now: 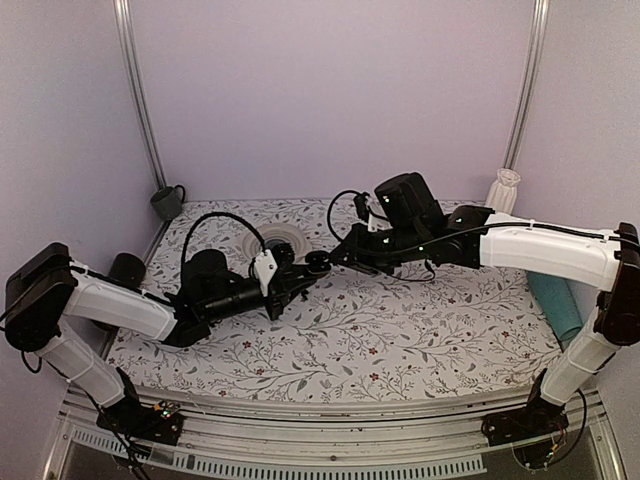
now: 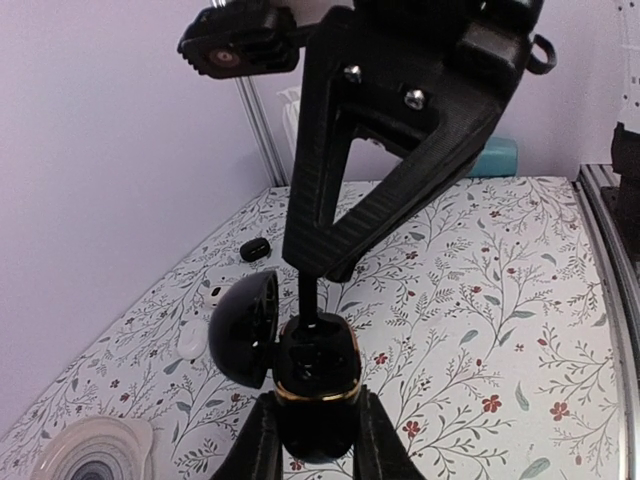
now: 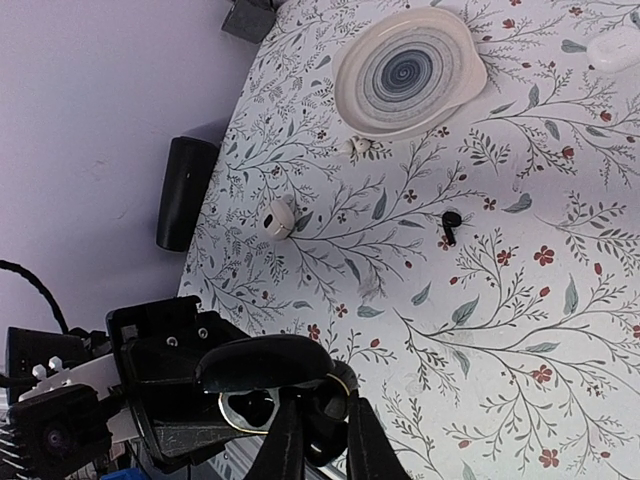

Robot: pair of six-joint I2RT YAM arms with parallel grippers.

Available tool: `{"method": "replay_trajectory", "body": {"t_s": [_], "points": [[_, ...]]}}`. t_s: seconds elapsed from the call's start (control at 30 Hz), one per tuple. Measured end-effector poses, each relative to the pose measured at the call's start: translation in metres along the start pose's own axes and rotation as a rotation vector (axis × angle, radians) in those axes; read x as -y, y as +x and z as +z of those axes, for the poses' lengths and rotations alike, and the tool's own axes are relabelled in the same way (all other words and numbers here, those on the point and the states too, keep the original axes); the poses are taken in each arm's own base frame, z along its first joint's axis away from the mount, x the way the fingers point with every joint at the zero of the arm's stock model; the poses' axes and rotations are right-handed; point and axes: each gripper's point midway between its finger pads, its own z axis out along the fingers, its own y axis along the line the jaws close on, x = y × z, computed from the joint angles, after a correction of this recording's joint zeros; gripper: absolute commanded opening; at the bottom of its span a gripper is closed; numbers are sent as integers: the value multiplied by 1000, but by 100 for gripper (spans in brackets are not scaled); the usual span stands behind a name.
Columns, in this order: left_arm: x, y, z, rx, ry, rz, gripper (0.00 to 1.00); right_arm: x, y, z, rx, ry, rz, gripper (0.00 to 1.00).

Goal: Insert the wireless bluetooth earbuds into the charging case
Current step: Insert the right earbud into the right side groove of the charging case.

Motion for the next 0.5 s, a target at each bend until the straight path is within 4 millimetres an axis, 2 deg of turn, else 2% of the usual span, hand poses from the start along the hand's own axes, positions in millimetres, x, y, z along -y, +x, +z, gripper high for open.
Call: {"method": "replay_trajectory", "body": {"t_s": [0.5], "points": [[-1,-3,0,14,-2,3,0,0,1,0,-3,-2,4,8]]}}
